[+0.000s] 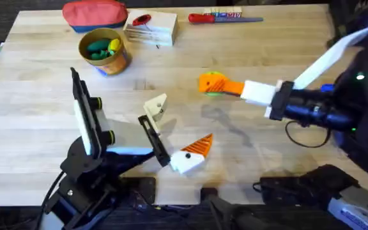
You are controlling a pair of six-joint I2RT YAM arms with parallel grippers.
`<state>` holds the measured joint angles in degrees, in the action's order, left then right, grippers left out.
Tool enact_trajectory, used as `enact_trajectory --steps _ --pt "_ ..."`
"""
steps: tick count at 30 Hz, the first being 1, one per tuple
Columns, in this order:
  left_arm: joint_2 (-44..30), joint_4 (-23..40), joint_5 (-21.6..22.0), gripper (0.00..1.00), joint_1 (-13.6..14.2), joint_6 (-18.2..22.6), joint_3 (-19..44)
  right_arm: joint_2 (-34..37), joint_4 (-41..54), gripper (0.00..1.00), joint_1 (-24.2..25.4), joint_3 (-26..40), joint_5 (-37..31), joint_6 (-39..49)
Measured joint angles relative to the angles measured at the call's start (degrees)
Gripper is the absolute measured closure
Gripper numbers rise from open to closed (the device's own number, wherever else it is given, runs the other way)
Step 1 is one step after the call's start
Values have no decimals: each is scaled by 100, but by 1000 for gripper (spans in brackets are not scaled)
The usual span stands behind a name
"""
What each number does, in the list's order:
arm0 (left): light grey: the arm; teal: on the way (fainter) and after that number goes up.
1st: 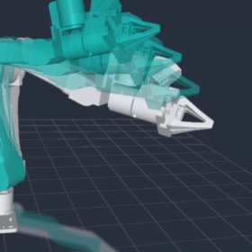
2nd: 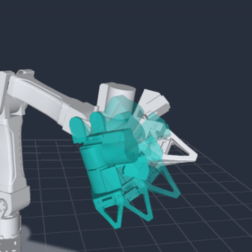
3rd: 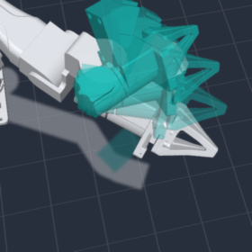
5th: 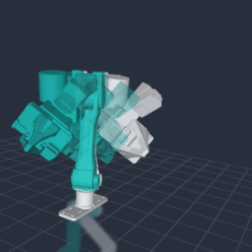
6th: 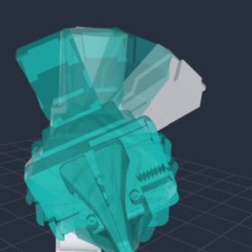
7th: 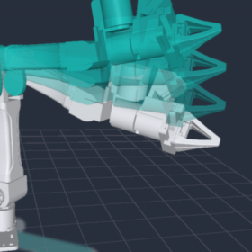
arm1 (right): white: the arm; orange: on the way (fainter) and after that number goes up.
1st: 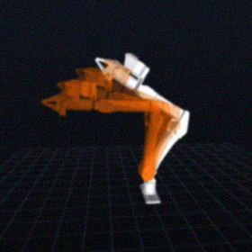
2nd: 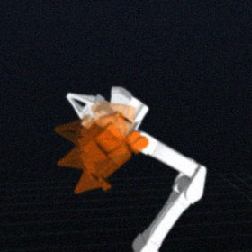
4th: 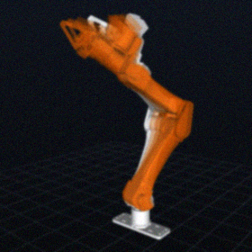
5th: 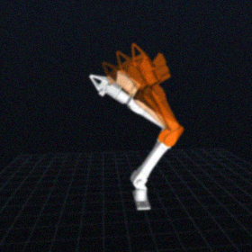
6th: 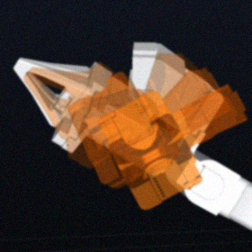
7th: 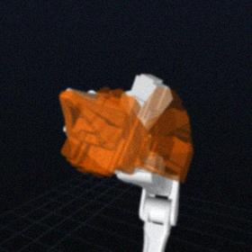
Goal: Pick up the gripper from the table and insert it into the empty holder that is missing its gripper. Then pick up a screw, insert it into the mounting hole, and use the screwdriver to tighten it. Finally, clean up the table by picking up the vegetable and placing it into the bucket.
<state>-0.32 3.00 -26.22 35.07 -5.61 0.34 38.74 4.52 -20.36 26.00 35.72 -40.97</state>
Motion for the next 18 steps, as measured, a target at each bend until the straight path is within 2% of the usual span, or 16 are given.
enact_trajectory --steps 3,8,15,18 --pt "0 0 -17 15 0 -276 0 294 -29 996 -50 -170 436 -675" --pt "0 0 -41 14 0 -503 0 839 -313 996 -315 -179 824 -1350" --pt "0 0 -68 15 0 -587 0 1929 -2154 996 -917 -181 1102 -2227" --pt "0 7 109 14 -30 -659 0 2361 -2633 997 -987 -181 1224 -2566"
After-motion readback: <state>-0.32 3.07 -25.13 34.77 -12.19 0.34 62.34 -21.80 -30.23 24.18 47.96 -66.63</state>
